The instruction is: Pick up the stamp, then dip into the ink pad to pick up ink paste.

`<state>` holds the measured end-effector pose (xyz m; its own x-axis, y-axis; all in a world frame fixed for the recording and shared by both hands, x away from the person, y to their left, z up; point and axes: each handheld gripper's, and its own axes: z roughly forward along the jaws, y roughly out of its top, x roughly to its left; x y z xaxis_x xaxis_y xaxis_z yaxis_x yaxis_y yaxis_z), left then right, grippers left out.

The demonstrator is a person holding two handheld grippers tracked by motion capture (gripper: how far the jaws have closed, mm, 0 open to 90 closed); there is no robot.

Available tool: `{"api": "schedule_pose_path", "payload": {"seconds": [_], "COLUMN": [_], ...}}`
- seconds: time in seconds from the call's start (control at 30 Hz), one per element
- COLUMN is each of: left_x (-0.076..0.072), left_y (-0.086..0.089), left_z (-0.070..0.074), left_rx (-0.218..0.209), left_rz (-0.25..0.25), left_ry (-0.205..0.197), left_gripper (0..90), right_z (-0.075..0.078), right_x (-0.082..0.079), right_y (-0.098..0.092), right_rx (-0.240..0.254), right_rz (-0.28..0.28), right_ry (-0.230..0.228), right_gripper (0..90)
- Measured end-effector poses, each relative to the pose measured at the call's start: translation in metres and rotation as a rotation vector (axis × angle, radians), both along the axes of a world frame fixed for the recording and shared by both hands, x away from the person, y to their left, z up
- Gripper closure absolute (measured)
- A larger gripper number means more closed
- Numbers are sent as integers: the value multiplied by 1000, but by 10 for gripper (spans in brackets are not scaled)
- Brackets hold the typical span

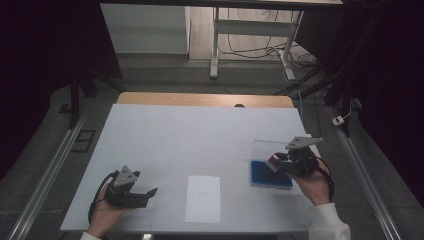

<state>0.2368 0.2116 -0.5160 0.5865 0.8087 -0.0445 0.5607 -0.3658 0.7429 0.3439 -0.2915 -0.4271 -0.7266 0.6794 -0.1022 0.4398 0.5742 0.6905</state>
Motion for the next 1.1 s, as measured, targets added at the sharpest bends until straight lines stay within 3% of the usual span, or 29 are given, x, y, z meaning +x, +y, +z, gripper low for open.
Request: {"api": "schedule_pose_path", "payload": {"seconds": [0.27, 0.63, 1.1], "left_x": [0, 1, 1], "left_y": [-1, 1, -1], "left_z": [0, 0, -1], "left_rx": [5, 6, 9], "left_rz": [-1, 10, 1], "left_ry": [-2, 0, 1], "left_gripper": [147, 144, 144], "right_z": [12, 22, 6], "right_x": [-7, -12, 0], "right_y": [0, 0, 9], "right_rx": [14, 20, -56], "right_rz": [17, 31, 48], "right_ry": [-54, -82, 11], "right_gripper": [704, 704, 704]}}
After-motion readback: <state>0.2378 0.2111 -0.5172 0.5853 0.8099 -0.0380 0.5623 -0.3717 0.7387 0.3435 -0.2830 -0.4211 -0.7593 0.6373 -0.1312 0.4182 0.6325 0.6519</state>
